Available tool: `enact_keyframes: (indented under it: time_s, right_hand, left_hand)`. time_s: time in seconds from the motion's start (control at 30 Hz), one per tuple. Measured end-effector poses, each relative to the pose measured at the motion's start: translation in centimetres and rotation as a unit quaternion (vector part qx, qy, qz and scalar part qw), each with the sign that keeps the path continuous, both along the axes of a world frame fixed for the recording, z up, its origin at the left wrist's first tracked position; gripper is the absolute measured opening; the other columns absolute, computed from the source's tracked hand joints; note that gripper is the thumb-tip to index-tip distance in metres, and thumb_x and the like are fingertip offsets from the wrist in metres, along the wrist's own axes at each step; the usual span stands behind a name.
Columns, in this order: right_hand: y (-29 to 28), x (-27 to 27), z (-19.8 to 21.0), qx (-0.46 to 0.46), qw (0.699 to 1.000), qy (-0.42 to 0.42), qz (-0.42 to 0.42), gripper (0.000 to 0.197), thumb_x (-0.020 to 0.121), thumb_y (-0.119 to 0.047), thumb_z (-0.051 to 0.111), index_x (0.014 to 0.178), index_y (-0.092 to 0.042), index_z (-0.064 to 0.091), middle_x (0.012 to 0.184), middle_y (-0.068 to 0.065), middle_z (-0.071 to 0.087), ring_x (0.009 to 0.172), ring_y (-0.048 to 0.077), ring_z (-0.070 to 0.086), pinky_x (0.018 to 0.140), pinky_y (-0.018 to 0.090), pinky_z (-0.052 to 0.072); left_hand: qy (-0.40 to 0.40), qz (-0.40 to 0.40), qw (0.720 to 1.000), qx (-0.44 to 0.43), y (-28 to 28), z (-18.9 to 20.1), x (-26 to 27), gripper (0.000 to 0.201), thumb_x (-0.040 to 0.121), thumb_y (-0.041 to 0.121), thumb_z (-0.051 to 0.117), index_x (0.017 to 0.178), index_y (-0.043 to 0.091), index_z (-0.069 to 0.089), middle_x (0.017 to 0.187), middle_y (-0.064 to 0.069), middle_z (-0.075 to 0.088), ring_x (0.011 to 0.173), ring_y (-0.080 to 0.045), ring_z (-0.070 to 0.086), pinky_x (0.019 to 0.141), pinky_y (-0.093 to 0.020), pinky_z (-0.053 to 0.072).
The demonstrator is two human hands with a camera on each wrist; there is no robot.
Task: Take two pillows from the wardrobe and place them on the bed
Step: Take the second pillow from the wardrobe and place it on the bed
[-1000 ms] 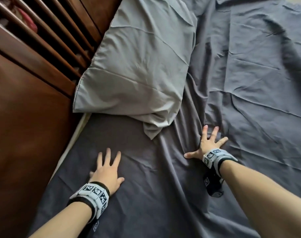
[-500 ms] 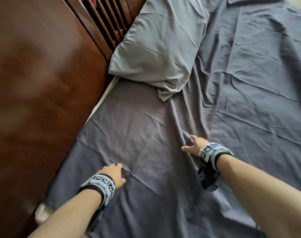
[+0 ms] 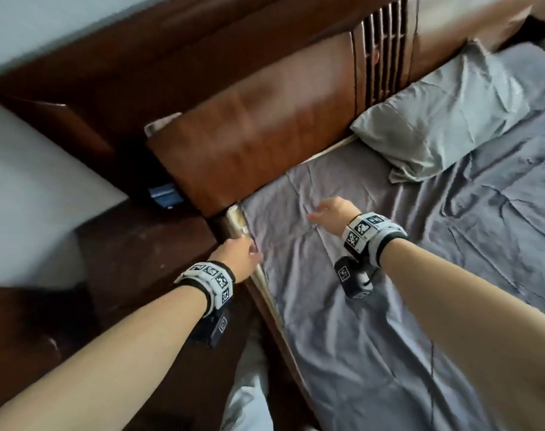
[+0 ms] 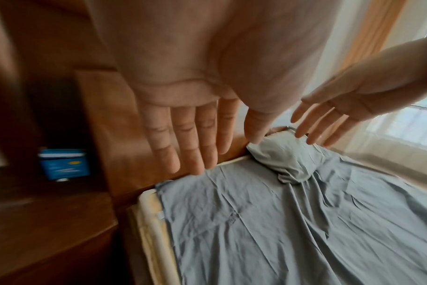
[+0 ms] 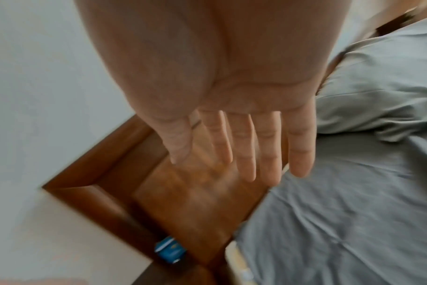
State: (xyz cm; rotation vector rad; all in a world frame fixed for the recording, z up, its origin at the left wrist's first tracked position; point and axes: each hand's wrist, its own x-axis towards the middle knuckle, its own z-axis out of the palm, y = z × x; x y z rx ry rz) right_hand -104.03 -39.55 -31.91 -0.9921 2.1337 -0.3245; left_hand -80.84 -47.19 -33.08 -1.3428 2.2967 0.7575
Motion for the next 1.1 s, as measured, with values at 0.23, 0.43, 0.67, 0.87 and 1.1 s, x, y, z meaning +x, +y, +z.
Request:
enact_keyframes:
  time_s: [0.23,0.43,0.67,0.87,1.1]
  right_hand:
    - [-1.8,18.2,11.0,-0.090,0.969,-0.014,0.230,0.036,0.085,-0.043,0.062,0.099,-0.011,0.070,0.101,0.012,0.072,0.098,0.030,0.066,0.076,0.030,0.047]
    - [0.0,35.4,16.6,-0.140,0.910,-0.010,0.390,0.035,0.083,-0.041,0.064,0.098,-0.010,0.073,0.097,0.012,0.074,0.096,0.030,0.068,0.080,0.032,0.050]
    - [8.5,51.1,20.7,-0.173,0.827,-0.021,0.534,0.023,0.084,-0.041,0.066,0.085,-0.018,0.067,0.094,0.009,0.074,0.095,0.029,0.068,0.084,0.033,0.052]
    - [15.4,59.6,23.4,-0.230,0.776,-0.099,0.578,0.094,0.066,-0.069,0.065,0.143,-0.024,0.035,0.132,0.004,0.059,0.114,0.023,0.061,0.097,0.036,0.049]
    - [14.6,63.8,28.8,-0.334,0.802,-0.118,0.481,0.086,0.074,-0.063,0.066,0.140,-0.019,0.033,0.136,0.012,0.053,0.120,0.029,0.055,0.094,0.037,0.049]
  left_hand:
    - [-0.006,0.175,0.984,-0.032,8.9,8.9,18.8,0.026,0.089,0.047,0.050,0.092,0.026,0.064,0.099,-0.001,0.072,0.096,-0.029,0.067,0.087,-0.041,0.053]
    - [0.018,0.293,0.953,-0.078,17.7,12.2,31.3,0.026,0.089,0.048,0.049,0.091,0.027,0.064,0.095,-0.001,0.076,0.097,-0.027,0.069,0.091,-0.042,0.054]
    - [0.033,0.434,0.894,-0.104,30.5,13.2,43.0,0.032,0.090,0.047,0.053,0.102,0.022,0.067,0.102,-0.004,0.075,0.098,-0.027,0.070,0.087,-0.040,0.056]
    - [0.069,0.520,0.833,-0.179,35.9,17.1,51.1,0.059,0.094,0.039,0.057,0.146,0.025,0.036,0.149,0.000,0.049,0.127,-0.022,0.058,0.105,-0.045,0.048]
    - [0.141,0.502,0.825,-0.217,32.5,23.4,53.4,0.101,0.088,0.024,0.068,0.154,0.043,-0.006,0.164,0.004,0.027,0.138,-0.023,0.049,0.109,-0.048,0.046]
